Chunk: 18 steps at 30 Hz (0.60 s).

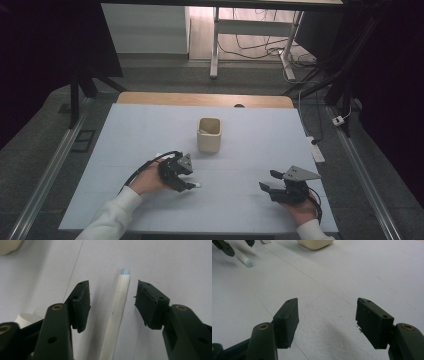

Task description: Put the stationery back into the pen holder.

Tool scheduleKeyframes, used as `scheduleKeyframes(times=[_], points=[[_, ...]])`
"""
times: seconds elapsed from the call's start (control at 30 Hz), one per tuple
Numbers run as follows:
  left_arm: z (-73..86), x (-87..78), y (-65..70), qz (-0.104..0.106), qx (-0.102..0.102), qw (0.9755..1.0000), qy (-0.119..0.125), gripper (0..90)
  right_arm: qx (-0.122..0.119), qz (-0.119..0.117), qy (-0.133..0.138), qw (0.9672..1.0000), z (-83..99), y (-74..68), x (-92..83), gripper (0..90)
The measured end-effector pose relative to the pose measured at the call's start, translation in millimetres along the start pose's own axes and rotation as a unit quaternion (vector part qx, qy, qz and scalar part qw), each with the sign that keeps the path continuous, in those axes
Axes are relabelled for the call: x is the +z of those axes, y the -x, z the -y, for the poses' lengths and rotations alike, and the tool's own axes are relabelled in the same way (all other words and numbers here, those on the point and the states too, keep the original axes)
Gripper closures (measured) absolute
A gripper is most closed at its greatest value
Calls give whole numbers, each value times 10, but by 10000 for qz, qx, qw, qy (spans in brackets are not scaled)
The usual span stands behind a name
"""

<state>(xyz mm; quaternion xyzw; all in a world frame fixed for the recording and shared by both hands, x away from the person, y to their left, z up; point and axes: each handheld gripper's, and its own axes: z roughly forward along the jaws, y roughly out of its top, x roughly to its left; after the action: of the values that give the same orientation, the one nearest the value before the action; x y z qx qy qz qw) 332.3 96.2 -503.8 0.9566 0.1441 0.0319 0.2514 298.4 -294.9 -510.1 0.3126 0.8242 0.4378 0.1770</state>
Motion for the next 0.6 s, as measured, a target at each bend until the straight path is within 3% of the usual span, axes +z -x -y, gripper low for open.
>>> scheduleKeyframes(times=[0.3,0.6], points=[[-26,45,-12,126,46,9998,-114,508,-13,-13,2,10000,1,1,1,348],[-66,111,12,331,327,9980,-438,639,-15,-8,9,10000,2,1,6,348]])
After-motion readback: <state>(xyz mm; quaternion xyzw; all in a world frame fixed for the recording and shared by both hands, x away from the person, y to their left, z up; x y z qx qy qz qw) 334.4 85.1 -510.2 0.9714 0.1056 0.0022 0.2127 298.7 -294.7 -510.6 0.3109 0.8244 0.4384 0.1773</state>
